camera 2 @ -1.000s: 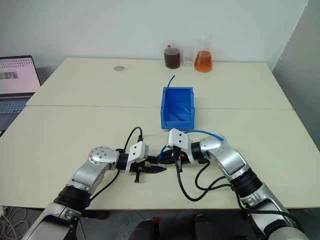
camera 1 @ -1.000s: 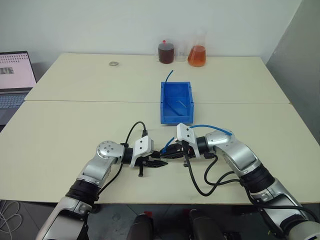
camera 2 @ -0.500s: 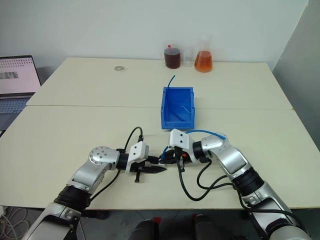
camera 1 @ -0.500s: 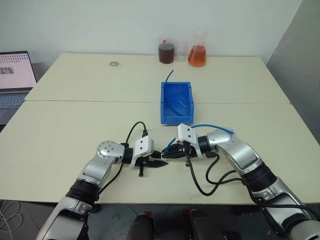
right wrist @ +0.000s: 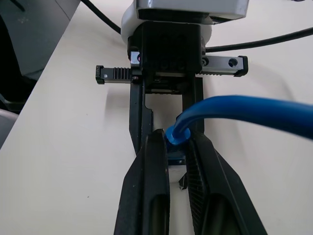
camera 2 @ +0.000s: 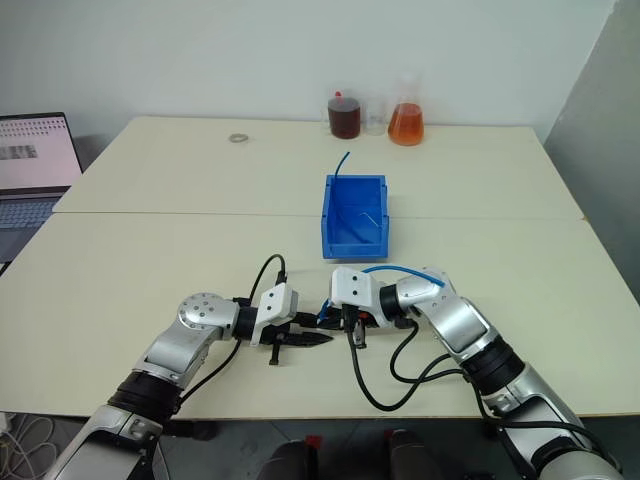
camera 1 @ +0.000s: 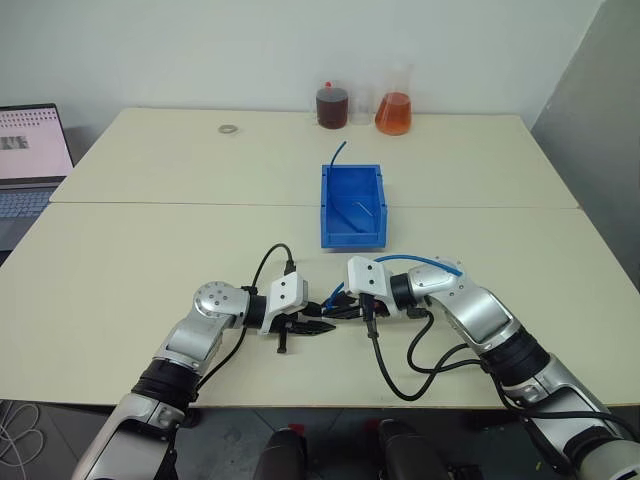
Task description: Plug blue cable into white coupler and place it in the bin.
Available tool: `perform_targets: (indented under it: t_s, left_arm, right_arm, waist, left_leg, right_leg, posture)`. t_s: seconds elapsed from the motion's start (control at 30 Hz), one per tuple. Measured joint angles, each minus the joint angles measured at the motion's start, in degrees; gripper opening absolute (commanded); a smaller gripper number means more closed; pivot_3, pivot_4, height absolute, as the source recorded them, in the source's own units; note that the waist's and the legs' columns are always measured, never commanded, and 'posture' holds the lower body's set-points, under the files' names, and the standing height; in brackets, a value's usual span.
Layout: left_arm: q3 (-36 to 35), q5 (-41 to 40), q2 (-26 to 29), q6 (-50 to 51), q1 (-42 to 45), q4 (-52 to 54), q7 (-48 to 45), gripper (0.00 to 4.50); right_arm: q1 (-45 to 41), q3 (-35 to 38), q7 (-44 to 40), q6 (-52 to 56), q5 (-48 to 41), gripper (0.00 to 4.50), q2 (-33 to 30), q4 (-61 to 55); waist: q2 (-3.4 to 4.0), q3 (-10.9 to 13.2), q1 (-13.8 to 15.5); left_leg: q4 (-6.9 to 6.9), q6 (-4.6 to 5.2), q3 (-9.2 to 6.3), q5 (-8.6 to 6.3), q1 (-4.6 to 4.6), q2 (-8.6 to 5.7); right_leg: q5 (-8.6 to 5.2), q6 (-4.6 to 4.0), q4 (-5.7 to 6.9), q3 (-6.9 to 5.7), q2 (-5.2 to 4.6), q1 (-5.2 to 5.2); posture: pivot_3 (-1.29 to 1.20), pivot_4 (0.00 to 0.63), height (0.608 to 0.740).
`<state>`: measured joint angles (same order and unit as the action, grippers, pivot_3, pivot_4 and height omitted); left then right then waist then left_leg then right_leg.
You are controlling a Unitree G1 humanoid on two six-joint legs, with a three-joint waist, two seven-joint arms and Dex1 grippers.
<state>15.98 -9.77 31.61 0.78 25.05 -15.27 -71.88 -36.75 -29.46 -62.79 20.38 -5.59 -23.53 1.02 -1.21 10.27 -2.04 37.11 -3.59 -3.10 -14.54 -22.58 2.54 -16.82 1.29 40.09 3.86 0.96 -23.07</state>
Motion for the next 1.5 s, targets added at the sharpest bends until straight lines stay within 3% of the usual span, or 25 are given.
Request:
perform_targets:
  t_s: [0.33,0.5,0.57,0.77,1.03,1.2,1.5]
  left_arm:
    - [0.0,0.2,0.11,0.04,-0.27,0.03,0.04,0.79]
    - [0.08,0.89,0.09,0.04,-0.33,0.04,0.1,0.79]
    - [0.09,0.91,0.08,0.08,-0.41,0.04,0.14,1.5]
    - [-2.06,-1.59,2.28,3.66,-2.47,3.2,-0.66,2.72]
    - [-8.99,-7.58,6.71,13.92,-8.51,18.86,2.81,4.43]
    - [-14.29,-12.52,9.67,22.48,-14.67,31.48,7.15,4.47]
    - [-21.08,-16.8,9.37,30.34,-19.91,42.55,17.24,4.47]
  right_arm:
    - [-0.1,-0.12,-0.04,0.52,-0.01,0.24,0.66,1.14]
    - [0.15,-0.36,-0.01,0.52,-0.01,0.24,0.67,1.54]
    - [0.15,-0.31,0.2,0.52,-0.02,0.24,0.73,1.57]
    - [0.35,1.39,-0.02,2.38,-0.86,0.24,0.69,1.94]
    - [2.22,6.81,1.88,14.6,-5.62,0.24,0.14,-2.55]
    - [-0.05,14.71,5.91,28.35,-11.47,0.24,-0.5,-5.79]
    - [-7.88,22.11,8.02,37.62,-18.25,0.24,-3.12,-9.34]
  waist:
    - [0.0,-0.26,-0.15]
    - [0.0,-0.25,-0.35]
    - [0.0,-0.25,-0.4]
    - [0.0,-0.25,-0.54]
    - [-0.02,-0.14,-0.23]
    - [0.02,0.27,-0.33]
    - [0.04,0.37,-0.4]
  left_leg:
    - [-0.03,0.01,0.01,0.0,0.1,0.01]
    - [-0.13,0.02,0.01,-0.01,0.7,0.01]
    - [-0.14,0.02,0.01,-0.01,0.8,0.02]
    - [-0.11,0.02,-0.02,-0.01,0.81,0.02]
    - [-0.11,0.02,-0.06,-0.01,0.71,0.02]
    - [-0.14,0.01,-0.05,-0.02,0.64,0.04]
    - [-0.2,0.01,-0.04,-0.02,0.57,0.06]
  right_leg:
    - [0.0,0.0,0.0,0.02,0.02,0.07]
    - [-0.06,-0.01,-0.15,0.01,0.03,0.69]
    - [-0.14,0.06,-0.16,0.01,0.03,0.78]
    - [-0.22,0.19,-0.14,0.0,0.02,0.82]
    - [-0.22,0.2,-0.19,-0.01,-0.02,0.78]
    - [-0.22,0.2,-0.23,0.01,-0.03,0.7]
    - [-0.24,0.18,-0.39,-0.02,-0.02,0.68]
  posture:
    - [0.0,0.15,0.74]
    - [0.0,0.15,0.74]
    - [0.0,0.15,0.74]
    - [0.0,0.15,0.74]
    - [0.0,0.15,0.74]
    - [0.0,0.15,0.74]
    - [0.0,0.15,0.74]
